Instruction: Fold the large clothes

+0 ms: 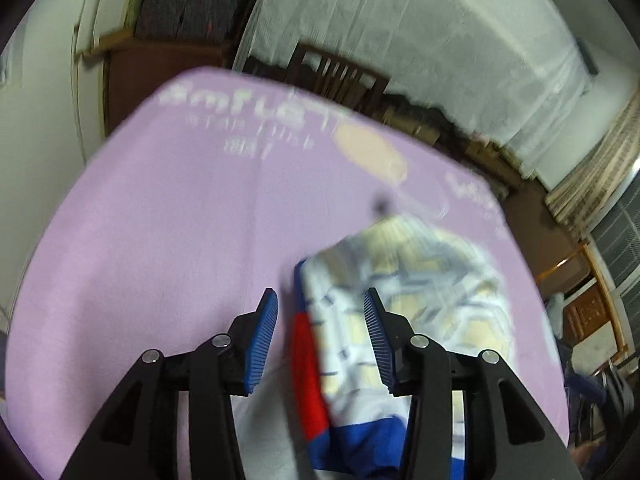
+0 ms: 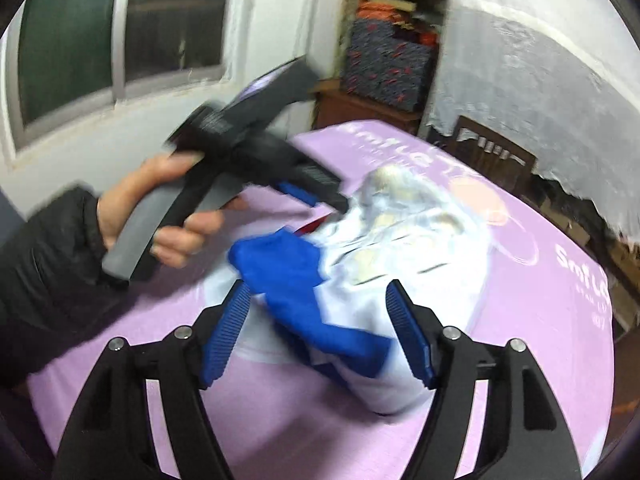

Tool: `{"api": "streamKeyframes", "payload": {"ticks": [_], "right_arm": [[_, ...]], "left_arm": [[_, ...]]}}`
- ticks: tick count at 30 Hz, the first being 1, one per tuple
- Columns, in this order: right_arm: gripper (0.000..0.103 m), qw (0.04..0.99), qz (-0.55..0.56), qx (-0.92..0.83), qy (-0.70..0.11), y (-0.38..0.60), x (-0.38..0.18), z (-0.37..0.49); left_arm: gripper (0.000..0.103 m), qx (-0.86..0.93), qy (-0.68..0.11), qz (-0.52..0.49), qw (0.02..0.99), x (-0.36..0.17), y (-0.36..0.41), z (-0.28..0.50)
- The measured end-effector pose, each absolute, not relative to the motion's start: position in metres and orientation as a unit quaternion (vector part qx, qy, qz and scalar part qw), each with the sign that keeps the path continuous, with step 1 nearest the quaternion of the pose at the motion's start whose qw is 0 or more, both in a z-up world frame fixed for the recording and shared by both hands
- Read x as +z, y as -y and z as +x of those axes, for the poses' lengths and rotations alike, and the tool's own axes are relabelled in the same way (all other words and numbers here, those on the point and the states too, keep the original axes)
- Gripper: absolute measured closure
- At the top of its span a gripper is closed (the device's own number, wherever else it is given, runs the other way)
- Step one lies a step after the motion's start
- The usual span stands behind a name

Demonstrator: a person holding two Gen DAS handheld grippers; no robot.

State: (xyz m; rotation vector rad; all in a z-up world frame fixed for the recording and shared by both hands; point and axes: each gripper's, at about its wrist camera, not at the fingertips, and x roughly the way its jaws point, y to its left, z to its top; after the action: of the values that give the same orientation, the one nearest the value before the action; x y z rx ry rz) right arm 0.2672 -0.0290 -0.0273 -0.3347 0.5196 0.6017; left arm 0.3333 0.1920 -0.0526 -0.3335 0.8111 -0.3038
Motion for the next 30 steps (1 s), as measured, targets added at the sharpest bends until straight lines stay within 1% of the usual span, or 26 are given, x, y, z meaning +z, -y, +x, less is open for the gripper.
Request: {"api": "streamKeyframes", "payload": {"ticks": [3, 4, 5, 7, 10, 14, 17, 19, 20, 30], "right_arm": [[0.035, 0.929, -0.103, 0.266, -0.236, 0.058, 0.0, 0.289], [0.037, 0.932, -0.091, 0.259, -0.236, 0.063, 0.003, 0.293], [0.041, 0.935, -0.076, 0.251, -0.24, 0.068, 0.006, 0.304], [0.055, 0.935, -0.055, 0.24, -0.255, 0.071, 0.009, 0.33], [0.062, 0.932, -0.037, 0.222, -0.284, 0.063, 0.0, 0.373], [0.064, 0.925, -0.02, 0.208, -0.319, 0.051, -0.025, 0.41], [0.064, 0.92, -0.036, 0.195, -0.337, 0.047, -0.048, 0.428], [0.064, 0.91, -0.068, 0.192, -0.36, 0.04, -0.07, 0.436], [0.064, 0.911, -0.08, 0.19, -0.358, 0.037, -0.075, 0.435], [0.064, 0.911, -0.068, 0.201, -0.355, 0.044, -0.082, 0.437]], "left_arm": [[0.058, -0.177, -0.347, -0.152, 0.908, -0.029, -0.175, 0.317], [0.058, -0.185, -0.34, -0.147, 0.91, -0.026, -0.168, 0.313], [0.058, -0.192, -0.336, -0.14, 0.911, -0.024, -0.16, 0.31], [0.058, -0.203, -0.341, -0.123, 0.91, -0.027, -0.143, 0.309], [0.057, -0.209, -0.364, -0.1, 0.902, -0.043, -0.125, 0.314], [0.057, -0.202, -0.417, -0.084, 0.882, -0.082, -0.113, 0.33], [0.056, -0.199, -0.442, -0.084, 0.87, -0.103, -0.112, 0.339], [0.055, -0.195, -0.439, -0.069, 0.875, -0.105, -0.111, 0.339], [0.055, -0.194, -0.44, -0.069, 0.874, -0.106, -0.111, 0.34], [0.055, -0.188, -0.437, -0.07, 0.877, -0.108, -0.111, 0.337]]}}
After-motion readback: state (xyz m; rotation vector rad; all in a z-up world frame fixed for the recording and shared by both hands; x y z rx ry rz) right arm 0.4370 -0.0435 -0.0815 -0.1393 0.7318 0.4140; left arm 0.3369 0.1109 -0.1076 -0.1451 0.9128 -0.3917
